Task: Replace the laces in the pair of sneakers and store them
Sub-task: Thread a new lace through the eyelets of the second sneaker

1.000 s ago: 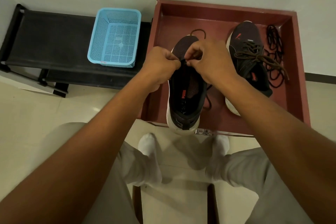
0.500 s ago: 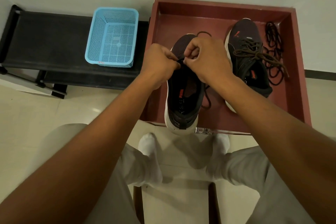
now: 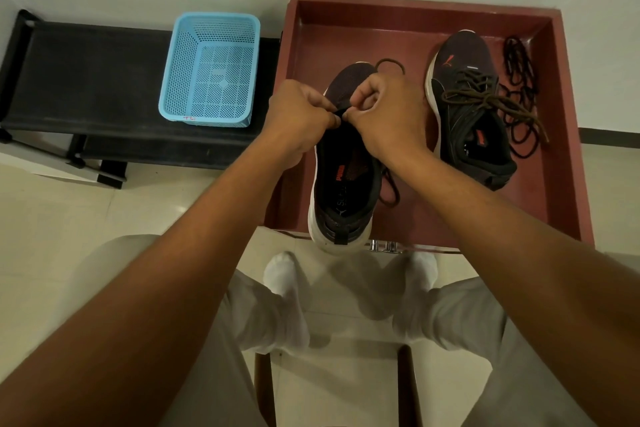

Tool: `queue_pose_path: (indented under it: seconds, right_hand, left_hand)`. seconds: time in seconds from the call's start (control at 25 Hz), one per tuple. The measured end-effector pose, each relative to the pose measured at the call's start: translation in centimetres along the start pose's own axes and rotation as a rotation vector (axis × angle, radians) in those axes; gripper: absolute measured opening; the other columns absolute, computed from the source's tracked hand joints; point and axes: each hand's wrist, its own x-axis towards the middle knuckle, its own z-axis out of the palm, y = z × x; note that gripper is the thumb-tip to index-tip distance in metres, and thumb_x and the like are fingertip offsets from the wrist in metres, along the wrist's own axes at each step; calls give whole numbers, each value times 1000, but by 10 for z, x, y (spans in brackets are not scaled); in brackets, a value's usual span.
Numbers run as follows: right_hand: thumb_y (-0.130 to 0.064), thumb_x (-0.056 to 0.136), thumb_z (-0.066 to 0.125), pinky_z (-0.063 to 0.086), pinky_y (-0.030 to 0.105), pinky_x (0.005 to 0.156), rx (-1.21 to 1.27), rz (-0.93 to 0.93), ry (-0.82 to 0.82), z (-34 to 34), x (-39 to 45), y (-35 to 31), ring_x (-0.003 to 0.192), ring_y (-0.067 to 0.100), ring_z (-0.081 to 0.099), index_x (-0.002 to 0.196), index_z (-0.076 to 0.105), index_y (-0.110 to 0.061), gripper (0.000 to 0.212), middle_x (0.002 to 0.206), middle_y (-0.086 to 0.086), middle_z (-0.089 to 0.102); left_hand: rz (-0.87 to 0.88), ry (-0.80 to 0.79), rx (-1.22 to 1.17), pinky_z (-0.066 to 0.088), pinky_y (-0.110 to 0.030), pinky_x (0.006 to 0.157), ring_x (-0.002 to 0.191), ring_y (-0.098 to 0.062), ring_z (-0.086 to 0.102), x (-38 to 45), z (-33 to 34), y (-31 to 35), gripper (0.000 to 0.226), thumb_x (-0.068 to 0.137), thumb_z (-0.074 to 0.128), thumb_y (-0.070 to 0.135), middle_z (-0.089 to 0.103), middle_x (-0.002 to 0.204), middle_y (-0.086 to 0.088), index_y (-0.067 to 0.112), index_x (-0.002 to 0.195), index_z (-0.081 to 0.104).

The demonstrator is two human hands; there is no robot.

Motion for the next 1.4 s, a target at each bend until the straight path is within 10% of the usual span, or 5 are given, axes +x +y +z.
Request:
queue_pose_path:
  seconds: [0.64,0.92,1.4]
  right_hand:
    - [-15,83,79,59,42,83,23,-56,95,18,-11,4,77,3,68,82,72,-34,19,75,-18,68]
    - [-11,85,79,52,11,63,-13,-51,47,4,-1,3,67,-4,65,84,70,-31,22,71,-18,64]
    - [-11,89,74,57,46,86,-3,-34,130,20,-14,-1,73,4,65,84,62,-34,26,73,-17,63]
  left_hand:
    - [-54,-75,-63,62,-33,68,82,-24,76,-7,-5,10,11,78,84,6,78,85,-9,9,89,80]
    - [-137,-178,-113,57,-22,52,64,-17,66,-5,-13,15,22,99,51,-10,70,89,-18,-5,107,72]
    - [-184,-147,-218,61,-25,56,62,-17,66,-4,-9,10,16,97,57,-11,70,85,-17,-8,104,71]
